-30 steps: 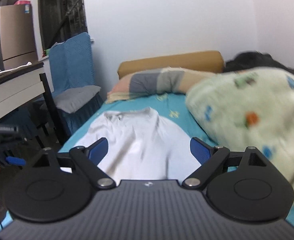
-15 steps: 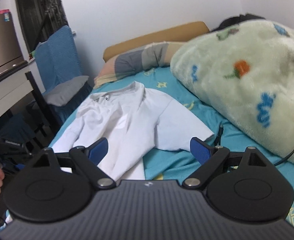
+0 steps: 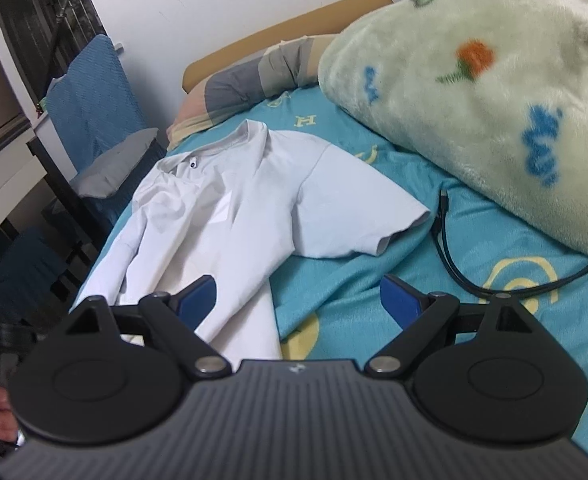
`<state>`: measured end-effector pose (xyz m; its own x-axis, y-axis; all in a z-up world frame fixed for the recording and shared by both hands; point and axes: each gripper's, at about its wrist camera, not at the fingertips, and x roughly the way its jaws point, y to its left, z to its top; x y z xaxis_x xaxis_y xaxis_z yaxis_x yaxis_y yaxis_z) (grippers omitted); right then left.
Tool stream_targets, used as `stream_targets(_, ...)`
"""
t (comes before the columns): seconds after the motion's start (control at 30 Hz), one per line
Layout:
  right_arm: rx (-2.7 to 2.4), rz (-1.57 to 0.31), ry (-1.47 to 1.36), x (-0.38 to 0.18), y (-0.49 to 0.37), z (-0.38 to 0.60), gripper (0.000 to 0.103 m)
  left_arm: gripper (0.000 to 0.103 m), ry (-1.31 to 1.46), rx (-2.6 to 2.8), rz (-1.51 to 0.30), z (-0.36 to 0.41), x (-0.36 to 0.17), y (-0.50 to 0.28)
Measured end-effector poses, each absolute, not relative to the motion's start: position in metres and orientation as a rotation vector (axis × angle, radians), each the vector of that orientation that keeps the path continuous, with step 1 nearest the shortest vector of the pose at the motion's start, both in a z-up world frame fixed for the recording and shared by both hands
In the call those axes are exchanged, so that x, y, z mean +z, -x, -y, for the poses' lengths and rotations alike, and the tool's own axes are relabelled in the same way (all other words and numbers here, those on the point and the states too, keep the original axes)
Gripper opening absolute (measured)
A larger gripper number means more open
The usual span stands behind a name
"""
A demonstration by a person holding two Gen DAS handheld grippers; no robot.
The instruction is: Fold clothes
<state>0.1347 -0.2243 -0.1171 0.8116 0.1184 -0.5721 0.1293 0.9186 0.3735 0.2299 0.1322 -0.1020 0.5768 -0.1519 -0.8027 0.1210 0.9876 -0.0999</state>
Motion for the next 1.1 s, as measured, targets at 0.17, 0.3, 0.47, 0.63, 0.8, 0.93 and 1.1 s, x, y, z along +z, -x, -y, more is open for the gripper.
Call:
stream_targets(0.17,-0.019,-0.618,-0.432,-0.117,-0.133,0.229,0.09,0.005,0.273,-0.073,-0.781,-0.18,-0.056,-0.237)
stream_targets(0.3,-0.027,-0.6,-0.395,-0.118,-0.132,0.226,0.09,0.004,0.5,0.041,-0.672,-0.239,-0.021,-0.264)
stream_targets(0.47,-0.028,-0.567,-0.328,-0.12,-0.133,0.219,0.09,0.004,0.561,0.157,-0.581,-0.29,0.007,-0.32)
stream_targets(0.63,-0.025,-0.538,-0.267,-0.123,-0.145,0.208,0.09,0.004,0.401,0.095,-0.552,-0.282,0.017,-0.347)
stream_targets(0.8,-0.03,-0.534,-0.2,-0.132,-0.162,0.198,0.09,0.004,0.133,-0.102,-0.547,-0.222,0.004,-0.329)
stream_targets(0.93,-0.027,-0.543,-0.178,-0.136,-0.166,0.194,0.09,0.004,-0.011,-0.249,-0.619,-0.151,-0.033,-0.301)
stream_targets(1.1,-0.024,-0.528,-0.181,-0.132,-0.156,0.195,0.09,0.004,-0.159,-0.362,-0.8,-0.065,-0.098,-0.278)
